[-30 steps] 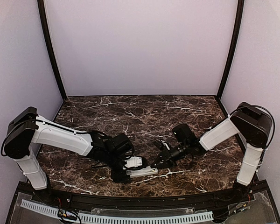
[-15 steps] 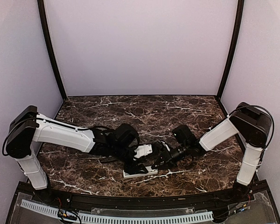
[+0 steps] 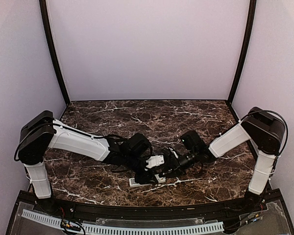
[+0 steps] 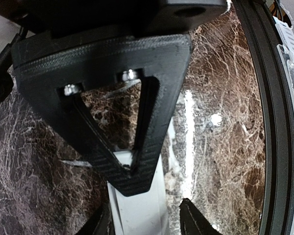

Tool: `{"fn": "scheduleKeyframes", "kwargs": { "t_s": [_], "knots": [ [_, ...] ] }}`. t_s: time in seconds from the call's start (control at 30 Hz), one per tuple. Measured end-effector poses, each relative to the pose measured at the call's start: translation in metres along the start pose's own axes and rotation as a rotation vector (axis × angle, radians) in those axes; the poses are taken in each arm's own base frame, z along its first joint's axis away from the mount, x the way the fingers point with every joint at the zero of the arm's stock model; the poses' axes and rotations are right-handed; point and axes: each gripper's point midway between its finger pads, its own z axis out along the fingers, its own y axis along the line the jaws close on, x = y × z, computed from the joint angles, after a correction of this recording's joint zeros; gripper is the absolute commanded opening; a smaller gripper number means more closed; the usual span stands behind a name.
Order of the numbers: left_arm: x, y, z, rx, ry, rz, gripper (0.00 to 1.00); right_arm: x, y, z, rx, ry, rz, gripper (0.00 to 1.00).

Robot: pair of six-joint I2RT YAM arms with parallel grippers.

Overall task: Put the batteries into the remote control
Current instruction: Hold the remote control without the battery cover at the center of the board, then place the battery cover on the remote control without the battery cover.

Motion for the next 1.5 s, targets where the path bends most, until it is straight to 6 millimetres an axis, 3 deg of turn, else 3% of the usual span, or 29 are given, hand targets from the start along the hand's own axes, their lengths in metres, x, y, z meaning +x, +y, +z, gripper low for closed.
{"fn": "scheduleKeyframes", "kwargs": {
  "t_s": [0.27,0.53,0.73,1.17,1.5],
  "knots": [
    [0.004,0.005,0.006,-0.013,0.024,-0.004,0.34,0.000,0.000,0.000,0.002,0.006,0.001,0.00],
    [0.004,0.005,0.005,-0.009,0.035,-0.014,0.13,0.000,0.000,0.000,0.005,0.010,0.004,0.00],
    [0.005,0.004,0.005,-0.007,0.037,-0.015,0.01,0.000,0.001,0.000,0.013,0.015,-0.001,0.09],
    [0.005,0.004,0.005,-0.005,0.036,-0.012,0.00,0.000,0.000,-0.008,0.094,0.000,-0.014,0.15],
    [0.005,0.004,0.005,-0.005,0.036,-0.006,0.00,-0.003,0.002,-0.016,0.100,-0.012,-0.023,0.00]
  ]
}}
